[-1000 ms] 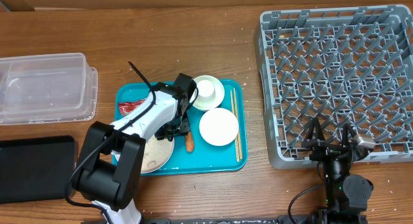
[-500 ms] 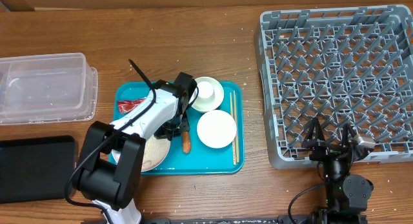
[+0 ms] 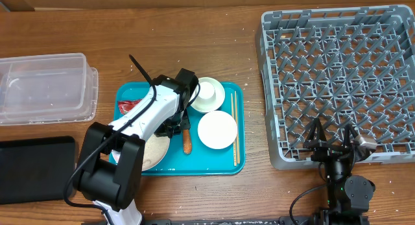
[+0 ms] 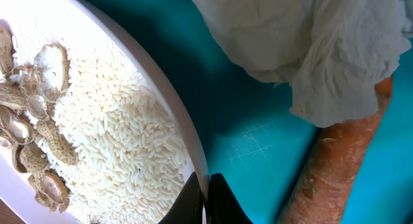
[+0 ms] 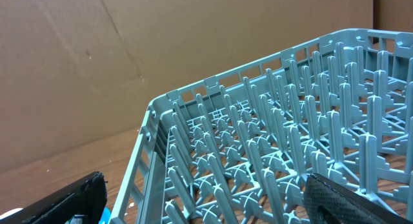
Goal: Sort waste into correct bins and load items into the dishwasher
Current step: 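Lower the left gripper and grasp the white plate's rim, then lift the plate with the left gripper and carry it left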
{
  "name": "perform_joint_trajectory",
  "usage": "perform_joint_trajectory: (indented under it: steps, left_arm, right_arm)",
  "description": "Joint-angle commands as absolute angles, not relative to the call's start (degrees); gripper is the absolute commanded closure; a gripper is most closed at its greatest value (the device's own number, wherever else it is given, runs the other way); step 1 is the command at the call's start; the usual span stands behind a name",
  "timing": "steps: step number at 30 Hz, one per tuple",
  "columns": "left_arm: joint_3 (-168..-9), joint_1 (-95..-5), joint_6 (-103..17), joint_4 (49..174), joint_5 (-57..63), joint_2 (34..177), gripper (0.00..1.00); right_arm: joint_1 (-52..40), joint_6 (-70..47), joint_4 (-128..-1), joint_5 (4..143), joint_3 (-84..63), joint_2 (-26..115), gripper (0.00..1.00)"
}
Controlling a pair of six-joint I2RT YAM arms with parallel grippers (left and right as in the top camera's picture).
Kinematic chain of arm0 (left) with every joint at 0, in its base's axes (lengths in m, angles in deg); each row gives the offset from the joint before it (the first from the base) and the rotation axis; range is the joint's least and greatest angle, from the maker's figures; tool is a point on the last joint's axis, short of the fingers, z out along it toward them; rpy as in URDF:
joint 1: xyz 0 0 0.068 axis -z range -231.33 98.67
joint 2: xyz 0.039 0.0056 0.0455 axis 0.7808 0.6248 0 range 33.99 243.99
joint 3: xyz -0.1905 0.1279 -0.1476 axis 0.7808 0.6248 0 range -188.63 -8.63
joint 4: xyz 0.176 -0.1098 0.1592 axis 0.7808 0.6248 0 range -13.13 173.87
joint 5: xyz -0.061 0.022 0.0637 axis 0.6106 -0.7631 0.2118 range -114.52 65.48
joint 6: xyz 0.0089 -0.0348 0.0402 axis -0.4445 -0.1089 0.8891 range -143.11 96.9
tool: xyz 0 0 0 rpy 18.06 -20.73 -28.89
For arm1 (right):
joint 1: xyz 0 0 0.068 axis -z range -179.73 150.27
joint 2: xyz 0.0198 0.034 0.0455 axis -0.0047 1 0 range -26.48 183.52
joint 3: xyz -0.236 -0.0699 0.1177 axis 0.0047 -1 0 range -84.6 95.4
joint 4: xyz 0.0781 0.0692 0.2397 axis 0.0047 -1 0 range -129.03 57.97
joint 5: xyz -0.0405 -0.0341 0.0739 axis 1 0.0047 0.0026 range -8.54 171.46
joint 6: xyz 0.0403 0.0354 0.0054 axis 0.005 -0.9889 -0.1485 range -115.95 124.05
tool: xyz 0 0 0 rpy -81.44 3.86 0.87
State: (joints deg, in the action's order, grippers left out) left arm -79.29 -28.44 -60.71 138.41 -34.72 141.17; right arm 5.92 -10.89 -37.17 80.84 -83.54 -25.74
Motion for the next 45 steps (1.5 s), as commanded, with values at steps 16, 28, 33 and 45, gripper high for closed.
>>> perform_joint_trajectory:
  steps: [16,28,33,45]
  left_arm:
    - [-82.0,-28.5,-63.9,144.4,-41.9,142.2,0.96]
    - [-89.3,-28.5,-64.5,153.3,-45.1,142.2,0.96]
    - [-91.3,-28.6,-64.5,156.5,-48.0,142.2,0.96]
    - [-95.9,-38.0,-65.6,164.0,-50.5,142.2,0.96]
  right_arm:
    - [6.2,-10.5,-36.8,81.4,-84.1,-26.3,0.0]
    - [6.2,-10.5,-36.8,81.4,-84.1,-26.3,0.0]
    - [6.2,-10.5,-36.8,81.4,-84.1,-26.3,0.0]
    - [6.2,-10.5,-36.8,81.4,-84.1,-26.3,0.0]
